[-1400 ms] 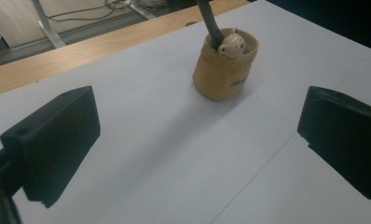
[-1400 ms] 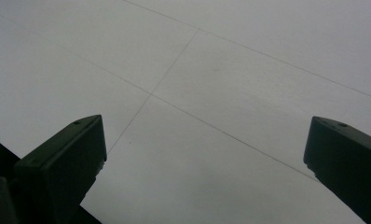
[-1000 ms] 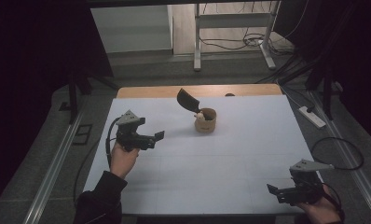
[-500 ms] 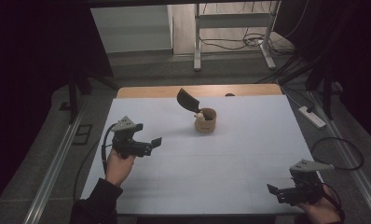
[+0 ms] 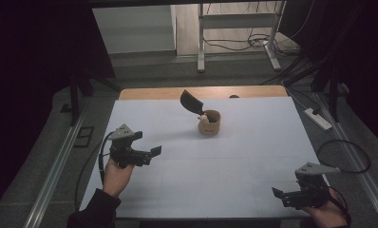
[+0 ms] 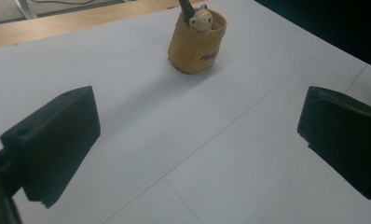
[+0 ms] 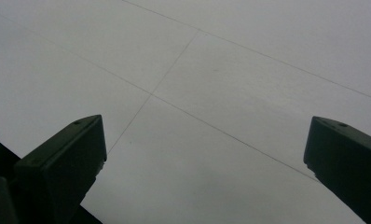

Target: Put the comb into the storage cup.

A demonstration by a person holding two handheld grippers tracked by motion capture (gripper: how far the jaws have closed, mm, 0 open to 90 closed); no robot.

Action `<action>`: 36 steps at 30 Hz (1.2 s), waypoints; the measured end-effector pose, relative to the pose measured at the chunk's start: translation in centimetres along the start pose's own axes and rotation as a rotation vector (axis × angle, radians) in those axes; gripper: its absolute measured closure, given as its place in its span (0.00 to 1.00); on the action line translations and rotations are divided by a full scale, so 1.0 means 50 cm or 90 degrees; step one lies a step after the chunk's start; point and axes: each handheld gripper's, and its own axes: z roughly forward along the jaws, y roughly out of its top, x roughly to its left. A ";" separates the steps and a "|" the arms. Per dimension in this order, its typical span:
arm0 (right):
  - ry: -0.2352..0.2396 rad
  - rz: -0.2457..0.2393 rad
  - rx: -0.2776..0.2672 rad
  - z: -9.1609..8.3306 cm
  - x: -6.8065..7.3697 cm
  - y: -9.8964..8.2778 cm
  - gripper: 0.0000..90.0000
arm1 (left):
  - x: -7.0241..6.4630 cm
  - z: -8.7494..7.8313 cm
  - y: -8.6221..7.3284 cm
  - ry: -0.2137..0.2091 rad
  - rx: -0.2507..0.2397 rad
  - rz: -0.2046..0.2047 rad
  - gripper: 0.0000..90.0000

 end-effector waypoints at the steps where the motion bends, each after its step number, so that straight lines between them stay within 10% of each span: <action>1: 0.000 0.000 0.000 0.000 0.000 0.000 0.00 | -0.001 -0.002 -0.002 0.001 0.000 0.001 0.00; 36: -0.003 -0.002 0.002 0.000 0.001 0.000 0.00 | -0.022 -0.070 -0.058 0.043 -0.003 0.002 0.00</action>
